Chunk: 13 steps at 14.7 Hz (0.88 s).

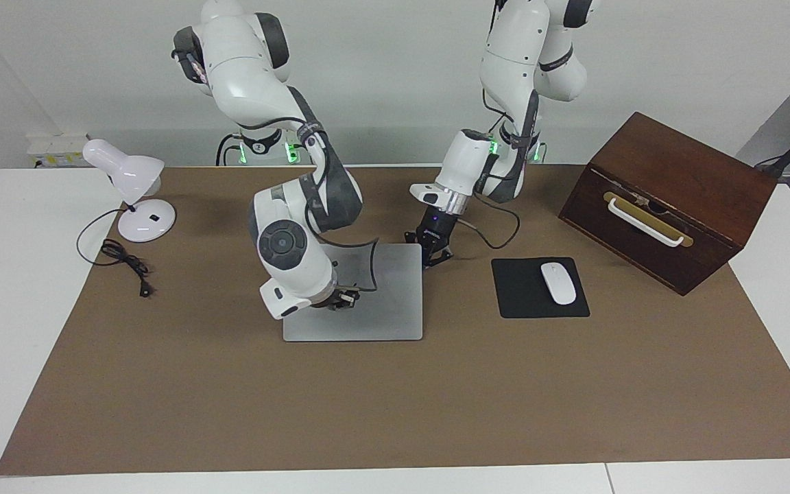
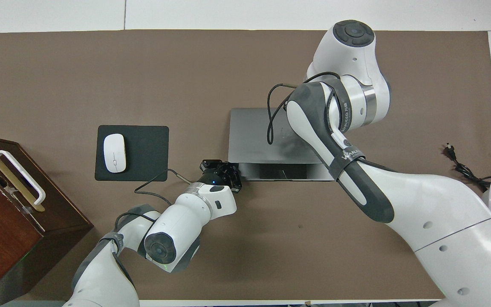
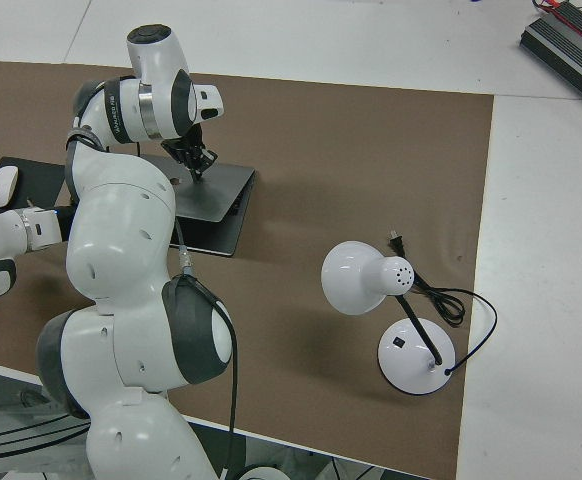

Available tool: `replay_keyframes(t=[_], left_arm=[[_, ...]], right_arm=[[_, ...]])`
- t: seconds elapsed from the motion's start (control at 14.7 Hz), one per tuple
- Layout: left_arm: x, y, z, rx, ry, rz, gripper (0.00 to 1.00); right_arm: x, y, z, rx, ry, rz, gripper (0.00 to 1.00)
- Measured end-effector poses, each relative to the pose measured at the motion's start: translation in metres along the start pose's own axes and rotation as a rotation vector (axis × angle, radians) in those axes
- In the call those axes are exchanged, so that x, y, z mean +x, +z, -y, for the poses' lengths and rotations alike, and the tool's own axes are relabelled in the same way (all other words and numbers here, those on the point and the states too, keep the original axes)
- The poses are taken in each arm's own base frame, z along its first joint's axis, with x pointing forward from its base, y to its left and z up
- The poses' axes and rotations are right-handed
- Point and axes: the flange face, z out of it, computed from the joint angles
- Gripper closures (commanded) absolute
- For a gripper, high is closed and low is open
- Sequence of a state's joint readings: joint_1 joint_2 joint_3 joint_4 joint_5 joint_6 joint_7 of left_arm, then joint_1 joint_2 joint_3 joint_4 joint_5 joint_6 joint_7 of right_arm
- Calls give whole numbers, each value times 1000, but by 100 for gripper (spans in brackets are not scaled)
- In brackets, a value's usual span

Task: Close laptop with both arms
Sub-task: 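Push the laptop lid down with the right gripper while the left gripper holds the base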

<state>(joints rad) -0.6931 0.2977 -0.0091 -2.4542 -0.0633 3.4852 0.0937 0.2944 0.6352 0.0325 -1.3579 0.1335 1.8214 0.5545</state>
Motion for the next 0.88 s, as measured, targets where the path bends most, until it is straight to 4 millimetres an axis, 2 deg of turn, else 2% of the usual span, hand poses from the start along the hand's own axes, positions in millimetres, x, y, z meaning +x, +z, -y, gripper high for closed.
replay_keyframes(t=[0.34, 0.88], left_arm=[[-2, -1, -2, 0, 19, -5, 100], [-4, -2, -2, 0, 28, -8, 100]], right_arm=[[0, 18, -1, 8, 3, -14, 100], [-4, 22, -3, 19, 4, -33, 100]])
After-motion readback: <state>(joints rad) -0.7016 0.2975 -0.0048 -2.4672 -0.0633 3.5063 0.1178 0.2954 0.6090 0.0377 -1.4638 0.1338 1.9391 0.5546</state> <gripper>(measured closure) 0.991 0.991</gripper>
